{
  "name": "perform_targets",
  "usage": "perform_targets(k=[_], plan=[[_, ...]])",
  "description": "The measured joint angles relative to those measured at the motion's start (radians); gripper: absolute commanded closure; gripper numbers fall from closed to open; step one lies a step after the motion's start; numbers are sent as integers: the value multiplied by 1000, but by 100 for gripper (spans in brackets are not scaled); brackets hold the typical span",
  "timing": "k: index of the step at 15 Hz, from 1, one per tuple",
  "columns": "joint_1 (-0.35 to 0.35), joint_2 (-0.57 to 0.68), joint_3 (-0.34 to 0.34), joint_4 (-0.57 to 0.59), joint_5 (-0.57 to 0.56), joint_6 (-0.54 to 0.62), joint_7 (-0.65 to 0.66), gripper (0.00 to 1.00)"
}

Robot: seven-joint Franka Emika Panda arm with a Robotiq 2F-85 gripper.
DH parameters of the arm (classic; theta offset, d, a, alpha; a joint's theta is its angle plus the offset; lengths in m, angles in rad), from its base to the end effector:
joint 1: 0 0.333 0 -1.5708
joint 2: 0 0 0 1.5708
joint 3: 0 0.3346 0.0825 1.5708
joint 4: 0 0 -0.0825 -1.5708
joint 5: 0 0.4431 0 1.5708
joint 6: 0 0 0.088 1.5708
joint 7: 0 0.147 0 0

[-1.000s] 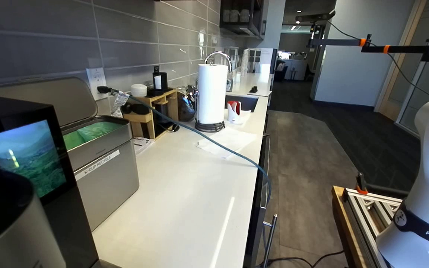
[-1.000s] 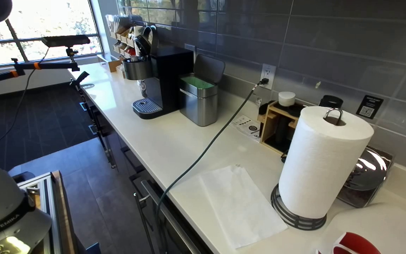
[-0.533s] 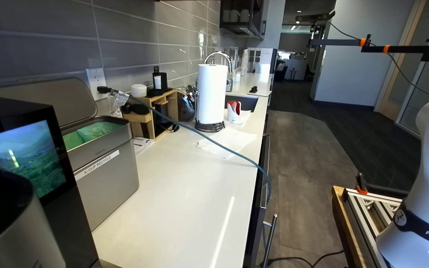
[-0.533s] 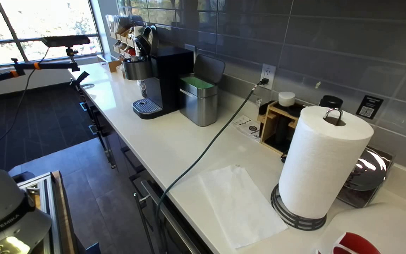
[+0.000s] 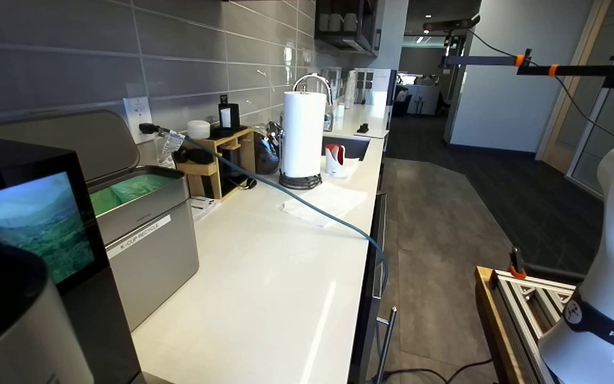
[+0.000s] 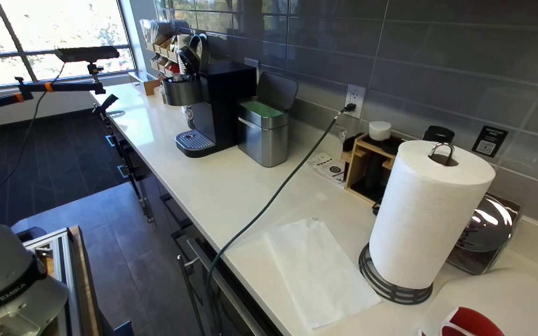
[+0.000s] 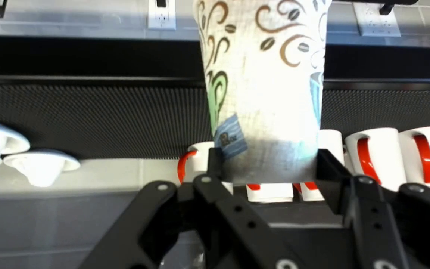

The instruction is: Pick up the cup and put it on the counter

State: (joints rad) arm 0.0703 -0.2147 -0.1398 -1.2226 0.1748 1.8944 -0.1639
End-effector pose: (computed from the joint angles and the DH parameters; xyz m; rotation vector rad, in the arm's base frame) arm 0.5089 -0.0330 0.9597 -2.7332 -0.1456 -1.3247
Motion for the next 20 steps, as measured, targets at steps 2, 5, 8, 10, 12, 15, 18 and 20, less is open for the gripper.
perform_targets(k=[2,5,8,10,12,15,18,20], plan=[[0,-65,7,-100,-3,-14,30,62],[0,-153,18,-256,2,-13,64,62],[0,-230,25,-401,19,25,78,37],[0,-259,27,-450,24,43,79,37],[0,-271,27,-464,26,44,79,37],[0,-274,27,-466,27,44,80,62],[-6,-273,27,-473,27,49,79,62],[-18,-280,22,-527,38,90,79,62]])
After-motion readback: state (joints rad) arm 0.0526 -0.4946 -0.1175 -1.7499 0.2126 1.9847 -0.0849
